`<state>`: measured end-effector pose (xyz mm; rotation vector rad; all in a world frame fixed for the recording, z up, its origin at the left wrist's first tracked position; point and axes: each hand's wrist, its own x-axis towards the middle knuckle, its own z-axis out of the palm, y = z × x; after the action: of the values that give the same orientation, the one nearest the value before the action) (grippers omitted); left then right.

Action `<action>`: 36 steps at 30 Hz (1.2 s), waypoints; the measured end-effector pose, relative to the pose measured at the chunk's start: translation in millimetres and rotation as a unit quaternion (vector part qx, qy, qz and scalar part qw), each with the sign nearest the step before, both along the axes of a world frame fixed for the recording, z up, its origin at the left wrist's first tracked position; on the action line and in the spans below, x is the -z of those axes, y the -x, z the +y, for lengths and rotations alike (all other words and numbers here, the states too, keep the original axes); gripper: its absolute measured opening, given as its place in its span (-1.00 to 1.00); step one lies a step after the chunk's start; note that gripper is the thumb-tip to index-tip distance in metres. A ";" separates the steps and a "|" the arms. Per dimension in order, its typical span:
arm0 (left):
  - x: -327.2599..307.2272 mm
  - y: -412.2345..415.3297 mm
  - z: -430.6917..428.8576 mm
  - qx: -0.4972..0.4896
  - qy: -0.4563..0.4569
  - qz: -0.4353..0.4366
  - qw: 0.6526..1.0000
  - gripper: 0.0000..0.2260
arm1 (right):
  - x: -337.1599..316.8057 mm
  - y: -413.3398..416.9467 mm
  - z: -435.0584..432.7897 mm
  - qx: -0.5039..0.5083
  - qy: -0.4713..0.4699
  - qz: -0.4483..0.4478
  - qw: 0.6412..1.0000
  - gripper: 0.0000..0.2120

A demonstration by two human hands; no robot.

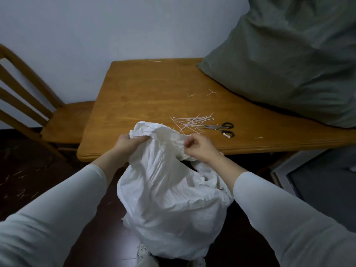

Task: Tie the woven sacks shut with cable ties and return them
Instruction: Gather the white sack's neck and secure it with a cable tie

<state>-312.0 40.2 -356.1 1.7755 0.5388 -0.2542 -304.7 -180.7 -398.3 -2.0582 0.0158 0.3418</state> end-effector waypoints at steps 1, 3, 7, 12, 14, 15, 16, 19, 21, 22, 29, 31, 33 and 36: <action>-1.2 -3.6 3.5 0.010 0.006 0.006 1.000 -0.82 | -0.7 2.3 7.9 -0.036 -0.004 0.022 0.999 -0.60; -1.4 -11.7 11.3 0.036 0.018 0.009 0.999 -0.85 | -0.2 5.3 26.2 -0.079 -0.038 0.054 0.995 -0.23; 1.0 -25.8 26.6 0.078 0.032 0.008 0.996 -0.87 | 3.0 6.6 59.7 -0.090 -0.063 0.067 0.992 -0.23; 3.9 -41.7 41.0 0.131 0.090 0.013 0.987 -0.85 | -12.1 6.9 56.0 0.055 0.064 -0.072 0.994 -0.77; 5.8 -45.0 40.5 0.158 0.122 0.005 0.980 -0.76 | -20.8 4.5 50.4 0.104 0.104 -0.130 0.980 -0.80; 6.7 -46.8 39.6 0.166 0.134 0.003 0.977 -0.72 | -23.4 2.7 49.5 0.125 0.128 -0.149 0.973 -0.78; 5.9 -47.7 38.0 0.176 0.143 0.005 0.974 -0.71 | -25.0 0.5 49.8 0.143 0.147 -0.165 0.965 -0.74; 2.9 -48.7 36.2 0.222 0.159 0.021 0.962 -0.75 | -26.3 -9.9 52.5 0.113 0.208 -0.154 0.959 -0.34; 1.2 -50.7 39.6 0.235 0.173 0.021 0.956 -0.81 | -25.2 -15.5 55.3 0.044 0.219 -0.083 0.971 -0.15; 0.5 -52.5 41.9 0.238 0.181 0.016 0.954 -0.83 | -24.4 -17.2 56.9 0.015 0.203 -0.046 0.978 -0.19; -14.9 -71.8 61.7 0.212 0.205 -0.045 0.954 -0.59 | -27.9 -18.4 57.9 0.035 0.097 -0.049 0.993 -0.79; -14.2 -70.6 72.2 0.274 0.158 -0.060 0.947 -0.43 | -33.1 -18.6 55.0 0.075 0.071 -0.059 0.993 -0.73; -3.9 -60.0 76.6 0.375 0.046 -0.039 0.925 -0.34 | -37.1 -19.0 55.0 0.109 0.052 -0.058 0.991 -0.62; 13.1 -42.1 58.4 0.435 0.001 -0.044 0.899 -0.31 | -40.2 -22.1 62.7 0.110 0.020 -0.069 0.991 -0.57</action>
<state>-269.9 98.6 -369.2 1.9177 -0.3636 -0.7834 -282.6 -118.0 -358.0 -2.0918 0.1657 0.0627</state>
